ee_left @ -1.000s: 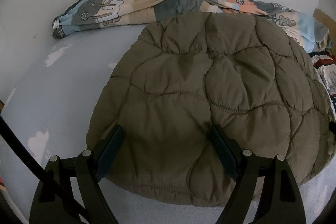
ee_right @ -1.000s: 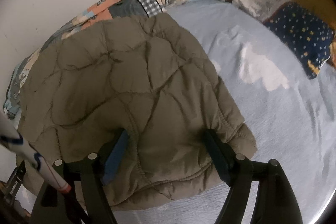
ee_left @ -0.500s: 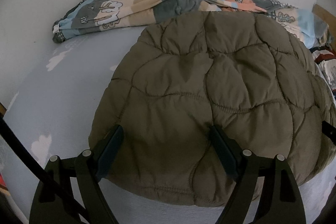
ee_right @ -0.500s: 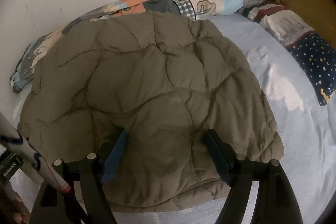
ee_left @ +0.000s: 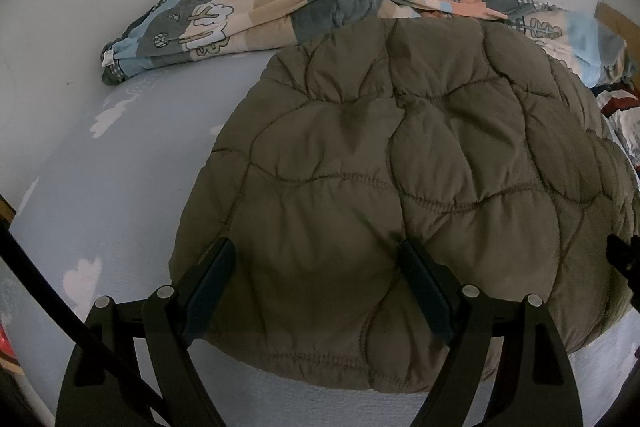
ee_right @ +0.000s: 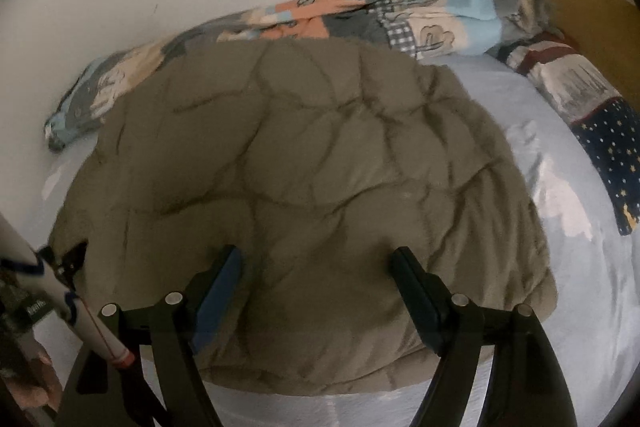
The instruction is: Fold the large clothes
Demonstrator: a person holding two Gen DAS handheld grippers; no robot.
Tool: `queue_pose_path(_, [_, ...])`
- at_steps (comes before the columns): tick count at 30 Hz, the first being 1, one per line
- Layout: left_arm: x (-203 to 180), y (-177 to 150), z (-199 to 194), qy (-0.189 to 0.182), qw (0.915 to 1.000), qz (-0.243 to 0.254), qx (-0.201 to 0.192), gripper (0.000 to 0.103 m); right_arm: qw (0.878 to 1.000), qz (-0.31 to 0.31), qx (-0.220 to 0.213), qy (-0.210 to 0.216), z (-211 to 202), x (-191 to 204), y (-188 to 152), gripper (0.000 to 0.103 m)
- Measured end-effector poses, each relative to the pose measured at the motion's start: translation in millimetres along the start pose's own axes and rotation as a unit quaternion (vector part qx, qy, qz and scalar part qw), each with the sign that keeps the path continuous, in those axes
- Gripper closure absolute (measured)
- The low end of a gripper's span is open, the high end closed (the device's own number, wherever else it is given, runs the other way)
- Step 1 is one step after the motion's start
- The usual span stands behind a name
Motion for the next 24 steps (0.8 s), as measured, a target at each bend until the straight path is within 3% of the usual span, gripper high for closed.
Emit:
queue_pose_path(8, [-1.4,-0.5,0.4,0.003,1.0,0.004,0.001,0.019,1.0,0.01,0.02,-0.001,10.6,-4.9,-6.6,0.015])
queue_pose_path(24, [3.0,-3.0,-13.3,0.001,1.0,0.003,-0.004,0.019,0.999,0.036,0.008,0.007,-10.2,-14.5,1.8,0.015])
Point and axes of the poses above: each gripper's, at about its wrist camera, not at the fingertips, and z roughly the way its jaws point, x to its left, y to its top, the point moved 3 cm from there along z, roughly the way its jaws point, and after that the axes turned 6 degrees about -x, right-handed, at the moved point
